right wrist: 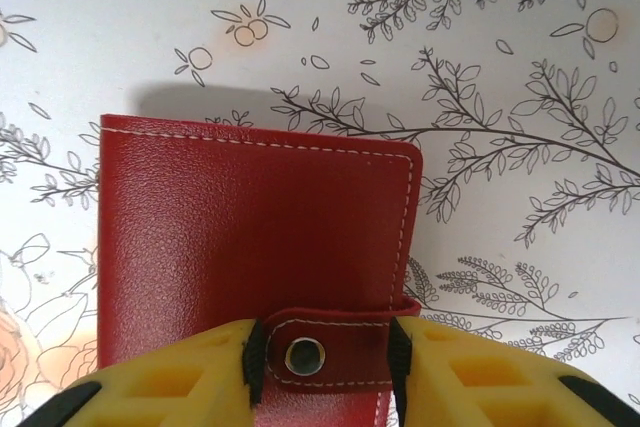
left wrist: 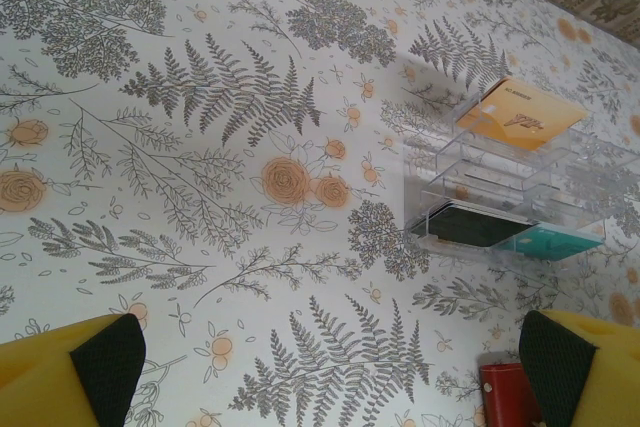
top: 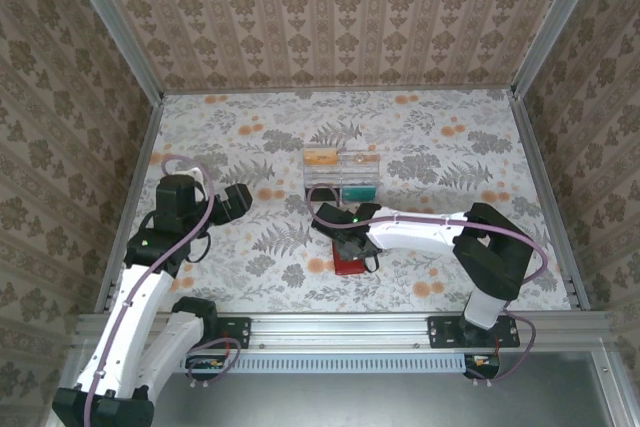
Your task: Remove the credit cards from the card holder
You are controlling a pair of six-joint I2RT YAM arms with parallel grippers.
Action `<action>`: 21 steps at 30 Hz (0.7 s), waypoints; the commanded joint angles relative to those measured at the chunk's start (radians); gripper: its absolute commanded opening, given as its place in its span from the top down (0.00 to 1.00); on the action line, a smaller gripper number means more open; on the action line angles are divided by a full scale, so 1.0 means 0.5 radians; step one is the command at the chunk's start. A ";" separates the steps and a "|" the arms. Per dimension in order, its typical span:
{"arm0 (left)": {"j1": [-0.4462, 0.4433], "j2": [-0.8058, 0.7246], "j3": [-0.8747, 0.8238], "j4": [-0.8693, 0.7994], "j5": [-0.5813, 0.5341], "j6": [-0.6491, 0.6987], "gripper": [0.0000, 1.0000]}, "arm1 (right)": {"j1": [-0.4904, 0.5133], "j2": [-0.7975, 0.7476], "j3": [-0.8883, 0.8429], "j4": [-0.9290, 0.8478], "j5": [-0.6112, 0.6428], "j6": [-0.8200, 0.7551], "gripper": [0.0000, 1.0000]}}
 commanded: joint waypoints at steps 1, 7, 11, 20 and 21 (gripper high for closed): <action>-0.014 -0.033 0.000 -0.092 -0.041 -0.008 0.00 | 0.011 0.056 0.044 -0.057 0.023 -0.060 0.59; -0.024 -0.020 0.000 -0.085 -0.029 -0.016 0.00 | 0.022 0.111 0.069 -0.075 0.026 -0.105 0.56; -0.041 -0.010 0.009 -0.099 -0.027 -0.020 0.00 | 0.070 0.121 0.135 -0.145 0.072 -0.113 0.53; -0.072 -0.010 0.024 -0.118 -0.037 -0.036 0.00 | 0.081 0.157 0.121 -0.146 0.077 -0.113 0.69; -0.077 -0.010 0.022 -0.121 -0.037 -0.038 0.00 | 0.081 0.159 0.121 -0.150 0.078 -0.113 0.72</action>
